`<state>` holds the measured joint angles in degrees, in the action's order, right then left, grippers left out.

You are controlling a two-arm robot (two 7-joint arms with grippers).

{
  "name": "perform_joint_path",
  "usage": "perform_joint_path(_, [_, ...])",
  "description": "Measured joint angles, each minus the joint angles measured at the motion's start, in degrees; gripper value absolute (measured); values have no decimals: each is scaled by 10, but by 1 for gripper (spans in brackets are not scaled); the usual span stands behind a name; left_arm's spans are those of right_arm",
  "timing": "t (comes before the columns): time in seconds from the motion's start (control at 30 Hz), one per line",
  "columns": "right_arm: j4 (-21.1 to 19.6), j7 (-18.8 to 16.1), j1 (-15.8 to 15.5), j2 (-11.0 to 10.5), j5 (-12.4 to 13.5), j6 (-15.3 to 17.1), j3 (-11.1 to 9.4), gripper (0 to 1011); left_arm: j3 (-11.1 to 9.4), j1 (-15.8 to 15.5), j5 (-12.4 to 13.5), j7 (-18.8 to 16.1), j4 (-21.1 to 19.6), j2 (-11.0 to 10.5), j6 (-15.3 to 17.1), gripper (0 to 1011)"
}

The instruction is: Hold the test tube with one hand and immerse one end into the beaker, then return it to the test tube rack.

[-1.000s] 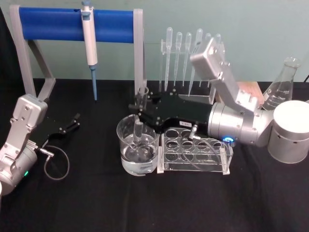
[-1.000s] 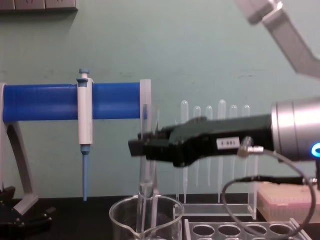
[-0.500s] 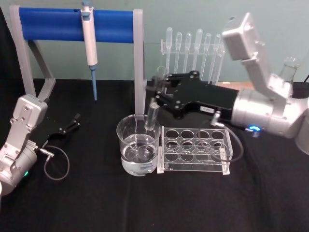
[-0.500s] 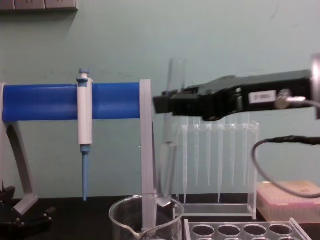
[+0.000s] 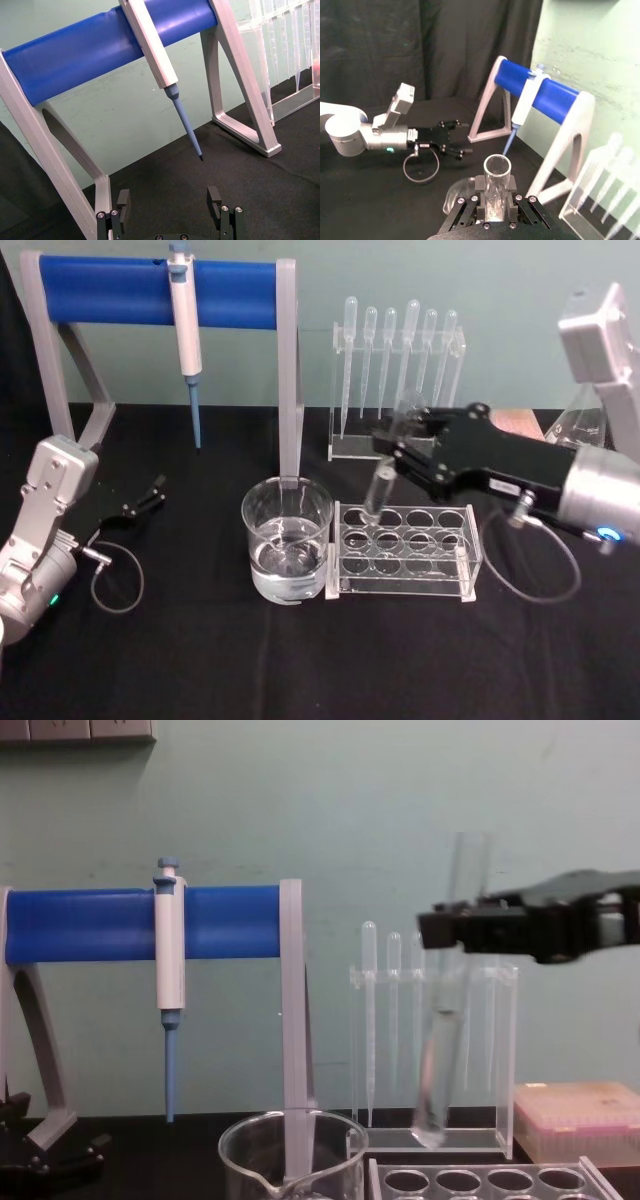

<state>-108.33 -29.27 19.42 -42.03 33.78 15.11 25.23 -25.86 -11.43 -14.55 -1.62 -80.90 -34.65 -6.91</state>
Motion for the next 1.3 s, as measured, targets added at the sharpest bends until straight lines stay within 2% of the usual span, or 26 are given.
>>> perform_joint_path(0.2, [-3, 9, -36, -20, 12, -14, -18, 236, 0, 0, 0, 0, 0, 0, 0, 1000])
perform_joint_path(0.4, [8, 10, -48, -23, 13, -23, -20, 236, 0, 0, 0, 0, 0, 0, 0, 1000])
perform_joint_path(0.9, [36, 12, -43, -1, -16, -36, -7, 236, 0, 0, 0, 0, 0, 0, 0, 1000])
perform_joint_path(1.3, [48, 15, -45, 13, -34, -39, -6, 236, 0, 0, 0, 0, 0, 0, 0, 1000])
